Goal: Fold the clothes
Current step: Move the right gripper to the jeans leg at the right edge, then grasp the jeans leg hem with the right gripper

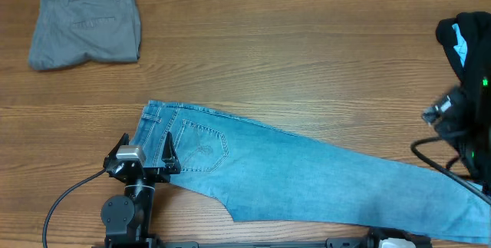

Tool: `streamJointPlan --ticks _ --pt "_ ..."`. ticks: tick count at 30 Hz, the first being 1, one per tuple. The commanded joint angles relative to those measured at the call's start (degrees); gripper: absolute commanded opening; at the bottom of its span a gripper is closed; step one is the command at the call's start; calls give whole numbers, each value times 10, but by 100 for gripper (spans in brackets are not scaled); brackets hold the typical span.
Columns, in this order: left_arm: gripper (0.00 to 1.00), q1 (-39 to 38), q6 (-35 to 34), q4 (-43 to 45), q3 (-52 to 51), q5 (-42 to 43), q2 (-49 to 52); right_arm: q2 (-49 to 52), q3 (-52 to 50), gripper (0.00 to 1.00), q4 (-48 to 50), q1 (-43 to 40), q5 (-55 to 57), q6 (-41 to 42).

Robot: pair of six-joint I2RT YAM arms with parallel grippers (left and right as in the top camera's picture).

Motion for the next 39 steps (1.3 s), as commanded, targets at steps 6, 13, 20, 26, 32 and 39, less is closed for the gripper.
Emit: streamJointPlan --ticks 6,13,20,26,32,39 --pt "100 -5 6 0 -2 4 -5 20 -226 100 22 -198 -38 287" --pt "100 -5 6 0 -2 4 -5 37 -372 100 158 -289 -113 276" --pt "100 -5 6 0 -2 4 -5 93 -464 95 293 -295 -125 283" --pt "100 -5 6 0 -2 4 -5 187 -478 96 374 -307 -122 284" --pt "100 -5 6 0 -2 4 -5 278 -478 100 441 -309 -121 282" --pt "100 -5 6 0 -2 4 -5 330 -479 84 442 -309 -106 245"
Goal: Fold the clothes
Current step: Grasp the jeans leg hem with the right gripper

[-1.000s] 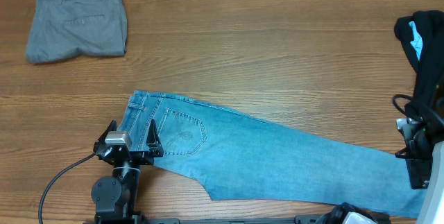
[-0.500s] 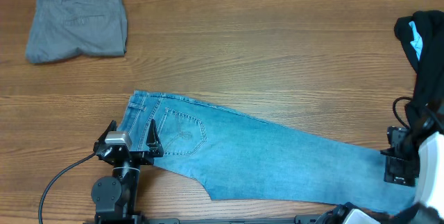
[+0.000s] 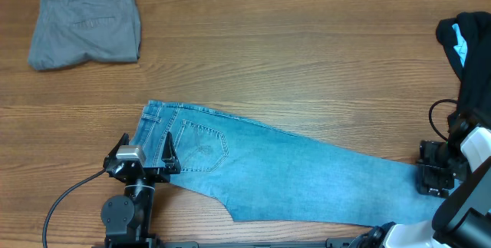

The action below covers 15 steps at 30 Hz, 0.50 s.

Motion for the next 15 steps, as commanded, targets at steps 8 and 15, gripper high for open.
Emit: streamJointPlan --ticks 8,15 --pt "100 -5 6 0 -2 4 -5 45 -4 13 -15 -3 26 -66" --pt "100 -5 6 0 -2 4 -5 28 59 4 -54 21 17 -162"
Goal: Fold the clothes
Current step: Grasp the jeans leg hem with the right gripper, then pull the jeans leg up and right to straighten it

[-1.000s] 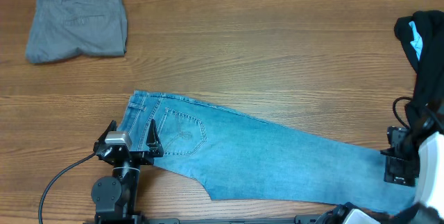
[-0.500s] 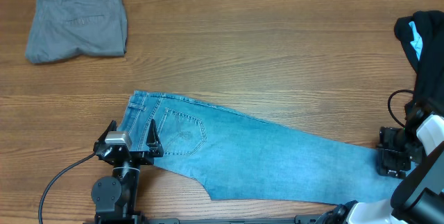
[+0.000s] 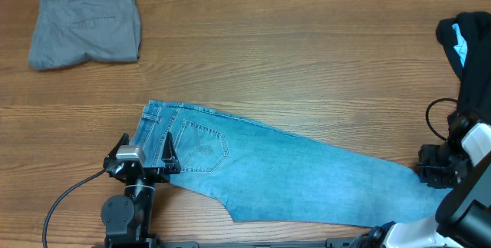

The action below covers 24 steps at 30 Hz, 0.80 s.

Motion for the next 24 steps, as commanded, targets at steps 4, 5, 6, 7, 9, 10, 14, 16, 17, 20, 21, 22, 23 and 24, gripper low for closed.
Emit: streamJointPlan --ticks 4,5,6,7,9,10,14,16,17,20,21,22,23,24 --pt "100 -5 6 0 -2 4 -5 -21 100 4 -25 70 -32 -113" --pt "100 -5 6 0 -2 4 -5 -24 121 4 -22 90 -45 -117" --pt "100 -5 6 0 -2 4 -5 -24 140 4 -16 110 -55 -117" --pt "100 -5 6 0 -2 4 -5 -24 153 4 -5 127 -62 -117" --pt "100 -5 6 0 -2 4 -5 -24 172 4 51 169 -74 -116" --pt "100 -5 6 0 -2 4 -5 -24 175 4 78 182 -74 -114" --pt "100 -5 6 0 -2 4 -5 -12 174 4 222 209 -50 -78" --pt "100 -5 6 0 -2 4 -5 -2 174 5 286 206 -50 -69" --pt "100 -5 6 0 -2 4 -5 2 174 32 315 201 -54 -69" --pt "100 -5 6 0 -2 4 -5 5 174 69 359 189 -68 -70" --pt "100 -5 6 0 -2 4 -5 4 174 72 365 186 -78 -70" --pt "100 -5 6 0 -2 4 -5 4 174 74 367 182 -88 -70" --pt "100 -5 6 0 -2 4 -5 4 174 74 366 178 -97 -74" --pt "100 -5 6 0 -2 4 -5 4 174 75 365 175 -109 -87"
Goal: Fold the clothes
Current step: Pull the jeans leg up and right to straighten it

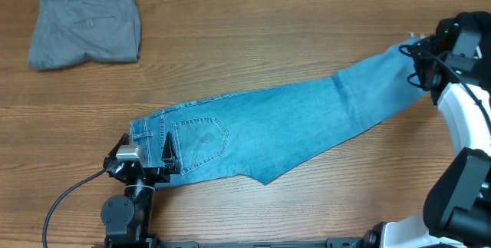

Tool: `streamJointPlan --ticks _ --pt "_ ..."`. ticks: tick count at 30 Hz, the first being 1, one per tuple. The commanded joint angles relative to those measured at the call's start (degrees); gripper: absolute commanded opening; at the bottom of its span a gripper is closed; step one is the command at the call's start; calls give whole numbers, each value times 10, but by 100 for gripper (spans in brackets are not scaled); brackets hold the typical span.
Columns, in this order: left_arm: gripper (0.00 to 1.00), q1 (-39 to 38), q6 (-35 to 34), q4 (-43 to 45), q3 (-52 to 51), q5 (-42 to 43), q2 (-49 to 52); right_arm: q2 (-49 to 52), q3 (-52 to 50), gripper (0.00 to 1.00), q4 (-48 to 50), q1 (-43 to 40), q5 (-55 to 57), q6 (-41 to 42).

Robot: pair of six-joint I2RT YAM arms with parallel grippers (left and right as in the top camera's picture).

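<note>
A pair of blue jeans (pixel 261 129), folded lengthwise, lies slantwise across the table. Its waistband (pixel 146 137) is at the lower left and its legs run up to the far right. There my right gripper (pixel 418 51) is shut on the leg ends, holding them at the table's far right. At the front left, my left gripper (pixel 144 150) stands open at the waistband, one finger (pixel 166 152) over the denim by the back pocket (pixel 203 139).
A folded grey garment (pixel 84 25) lies at the far left corner. A dark garment with a blue patch (pixel 469 37) is heaped at the right edge, just behind the right gripper. The left arm's cable (pixel 65 198) loops at the front left.
My right gripper was low at the jeans' leg ends at the front right. It now holds them at the far right. The legs have swung away from the front edge and the waistband has turned slightly.
The jeans lay with the legs pointing to the front right, my right gripper off at the right edge. It then stood at the leg ends and stayed there. Now the leg ends are at the far right in its grip. The left gripper has not moved.
</note>
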Motion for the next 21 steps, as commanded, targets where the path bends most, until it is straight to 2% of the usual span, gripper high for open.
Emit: streamJointPlan --ticks 1,6,10,17,21 --pt "100 -5 6 0 -2 4 -5 5 11 76 0 -10 -45 -27" --pt "100 -5 6 0 -2 4 -5 5 11 76 -13 -3 -152 -114" --pt "100 -5 6 0 -2 4 -5 5 11 77 10 5 -229 -122" --pt "100 -5 6 0 -2 4 -5 5 14 80 172 0 -305 -38" --pt "100 -5 6 0 -2 4 -5 5 31 80 215 -12 -335 -19"
